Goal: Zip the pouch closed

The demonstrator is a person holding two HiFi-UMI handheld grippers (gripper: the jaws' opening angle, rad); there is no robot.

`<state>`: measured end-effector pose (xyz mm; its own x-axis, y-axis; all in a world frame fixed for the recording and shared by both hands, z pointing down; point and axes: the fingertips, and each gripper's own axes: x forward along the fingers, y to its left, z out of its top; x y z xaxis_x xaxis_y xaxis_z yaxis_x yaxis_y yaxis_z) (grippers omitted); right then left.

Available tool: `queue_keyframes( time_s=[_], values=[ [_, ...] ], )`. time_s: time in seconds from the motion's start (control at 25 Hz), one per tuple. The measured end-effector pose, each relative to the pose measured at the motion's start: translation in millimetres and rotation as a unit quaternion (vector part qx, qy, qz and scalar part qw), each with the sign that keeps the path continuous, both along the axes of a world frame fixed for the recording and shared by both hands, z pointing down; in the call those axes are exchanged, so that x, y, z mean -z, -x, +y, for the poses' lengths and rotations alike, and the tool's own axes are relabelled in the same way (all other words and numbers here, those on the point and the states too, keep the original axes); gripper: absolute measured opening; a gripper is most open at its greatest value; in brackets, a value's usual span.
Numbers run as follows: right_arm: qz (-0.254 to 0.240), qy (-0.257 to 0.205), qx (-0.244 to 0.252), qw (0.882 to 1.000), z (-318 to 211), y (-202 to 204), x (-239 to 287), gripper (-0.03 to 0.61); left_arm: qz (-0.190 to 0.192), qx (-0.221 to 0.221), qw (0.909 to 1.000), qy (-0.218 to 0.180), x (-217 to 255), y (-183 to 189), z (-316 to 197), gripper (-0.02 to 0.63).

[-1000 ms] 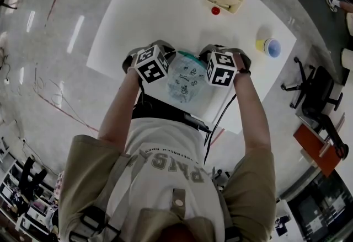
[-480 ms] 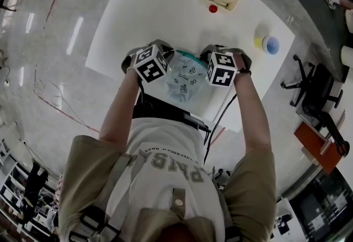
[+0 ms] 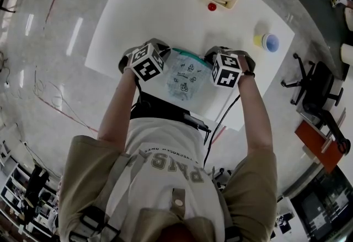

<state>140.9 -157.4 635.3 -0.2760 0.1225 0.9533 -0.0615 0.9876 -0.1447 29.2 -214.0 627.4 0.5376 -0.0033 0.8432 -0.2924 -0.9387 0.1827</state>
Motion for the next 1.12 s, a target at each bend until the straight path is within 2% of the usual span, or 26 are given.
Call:
queue_keyframes(
  time_s=[0.52, 0.68, 1.12],
  values=[
    [0.022, 0.007, -0.01, 1.0, 13, -27, -5, -0.002, -0.015, 0.018, 0.9997, -0.006, -5, 12, -6, 0.021],
    [0.017, 0.009, -0.027, 0.999, 13, -29, -5, -0.002, -0.014, 0.022, 0.9997, -0.004, -6, 13, -6, 0.021],
    [0.019, 0.015, -0.026, 0.999, 14, -30, -9, 0.0, -0.025, 0.019, 0.9995, -0.007, -9, 11, -5, 0.023]
  ],
)
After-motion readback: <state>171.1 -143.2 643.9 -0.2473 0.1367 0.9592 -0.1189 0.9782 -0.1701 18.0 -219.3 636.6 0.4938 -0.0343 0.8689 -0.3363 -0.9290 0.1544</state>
